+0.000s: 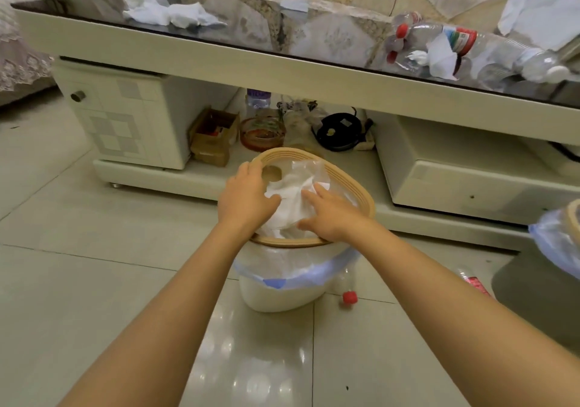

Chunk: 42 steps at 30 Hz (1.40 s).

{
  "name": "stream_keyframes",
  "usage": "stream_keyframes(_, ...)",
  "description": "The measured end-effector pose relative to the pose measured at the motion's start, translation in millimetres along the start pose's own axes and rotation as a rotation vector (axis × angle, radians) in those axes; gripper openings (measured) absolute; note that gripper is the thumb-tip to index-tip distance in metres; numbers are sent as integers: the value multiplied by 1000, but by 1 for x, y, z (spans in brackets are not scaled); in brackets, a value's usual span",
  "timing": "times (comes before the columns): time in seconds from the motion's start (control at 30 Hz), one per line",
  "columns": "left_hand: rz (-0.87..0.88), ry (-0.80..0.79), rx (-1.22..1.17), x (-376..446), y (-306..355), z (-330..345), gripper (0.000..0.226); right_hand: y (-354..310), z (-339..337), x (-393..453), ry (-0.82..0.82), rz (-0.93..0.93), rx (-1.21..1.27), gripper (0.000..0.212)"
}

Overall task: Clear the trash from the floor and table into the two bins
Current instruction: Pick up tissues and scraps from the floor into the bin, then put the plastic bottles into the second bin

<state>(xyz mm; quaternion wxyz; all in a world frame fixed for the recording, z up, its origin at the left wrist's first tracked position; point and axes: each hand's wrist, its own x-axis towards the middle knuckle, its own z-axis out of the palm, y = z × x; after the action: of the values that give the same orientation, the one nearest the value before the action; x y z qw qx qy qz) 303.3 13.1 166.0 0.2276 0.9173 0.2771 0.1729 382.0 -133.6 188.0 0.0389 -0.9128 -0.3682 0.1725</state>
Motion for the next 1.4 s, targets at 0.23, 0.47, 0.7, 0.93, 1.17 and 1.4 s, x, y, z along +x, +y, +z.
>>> stream_keyframes(0.23,118,-87,-86,-3,95,53,57,96,-2,-15,-144,225,-25,65)
stream_keyframes(0.47,175,-123,-54,-17,169,90,35,173,3,-45,-235,343,23,56)
stream_keyframes(0.7,194,-144,3,-11,182,104,40,203,-12,-83,438,277,130,27)
stream_keyframes(0.93,164,-130,28,-6,171,92,61,229,-6,-133,818,190,885,14)
stream_keyframes(1.17,141,-61,68,4,150,77,61,245,16,-137,819,119,1000,10)
stream_keyframes(1.4,168,122,137,1,155,81,33,305,31,-150,398,247,634,10)
